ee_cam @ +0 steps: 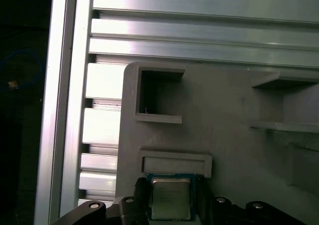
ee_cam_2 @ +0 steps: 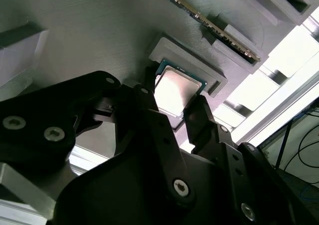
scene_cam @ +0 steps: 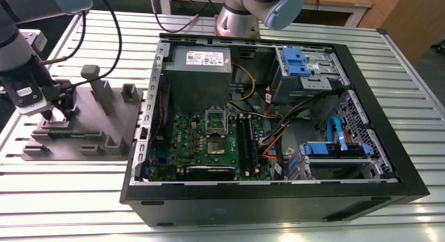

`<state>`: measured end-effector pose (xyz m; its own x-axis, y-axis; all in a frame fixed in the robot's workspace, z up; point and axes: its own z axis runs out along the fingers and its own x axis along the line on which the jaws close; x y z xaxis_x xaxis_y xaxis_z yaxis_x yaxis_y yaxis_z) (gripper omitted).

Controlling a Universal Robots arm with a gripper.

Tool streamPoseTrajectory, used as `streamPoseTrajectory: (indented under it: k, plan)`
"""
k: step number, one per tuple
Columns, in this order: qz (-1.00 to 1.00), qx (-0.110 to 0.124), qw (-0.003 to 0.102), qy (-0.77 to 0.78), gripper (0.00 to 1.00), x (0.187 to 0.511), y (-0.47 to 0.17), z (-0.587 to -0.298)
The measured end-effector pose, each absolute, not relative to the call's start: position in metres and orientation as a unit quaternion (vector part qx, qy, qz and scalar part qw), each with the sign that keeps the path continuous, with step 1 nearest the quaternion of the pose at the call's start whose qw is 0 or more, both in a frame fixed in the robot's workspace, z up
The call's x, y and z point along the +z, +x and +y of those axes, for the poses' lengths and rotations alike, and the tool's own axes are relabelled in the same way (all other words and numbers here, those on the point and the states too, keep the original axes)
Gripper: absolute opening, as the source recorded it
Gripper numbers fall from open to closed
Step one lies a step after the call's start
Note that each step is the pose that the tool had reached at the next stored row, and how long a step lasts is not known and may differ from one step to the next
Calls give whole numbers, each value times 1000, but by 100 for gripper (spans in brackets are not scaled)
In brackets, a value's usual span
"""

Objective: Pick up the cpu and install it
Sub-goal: 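Pick up the cpu and move it towards the insertion slot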

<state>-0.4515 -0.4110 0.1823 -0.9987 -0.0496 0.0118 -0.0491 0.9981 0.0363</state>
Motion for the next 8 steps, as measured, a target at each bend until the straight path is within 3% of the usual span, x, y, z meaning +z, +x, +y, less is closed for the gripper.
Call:
streamPoseTrajectory:
  k: [5, 6, 8]
  plan:
    - [-1000, -18, 6, 25, 51, 182, -452, -411]
    - [-1000, -18, 6, 25, 58, 182, -452, -411]
    - [-1000, -18, 6, 25, 58, 182, -452, -411]
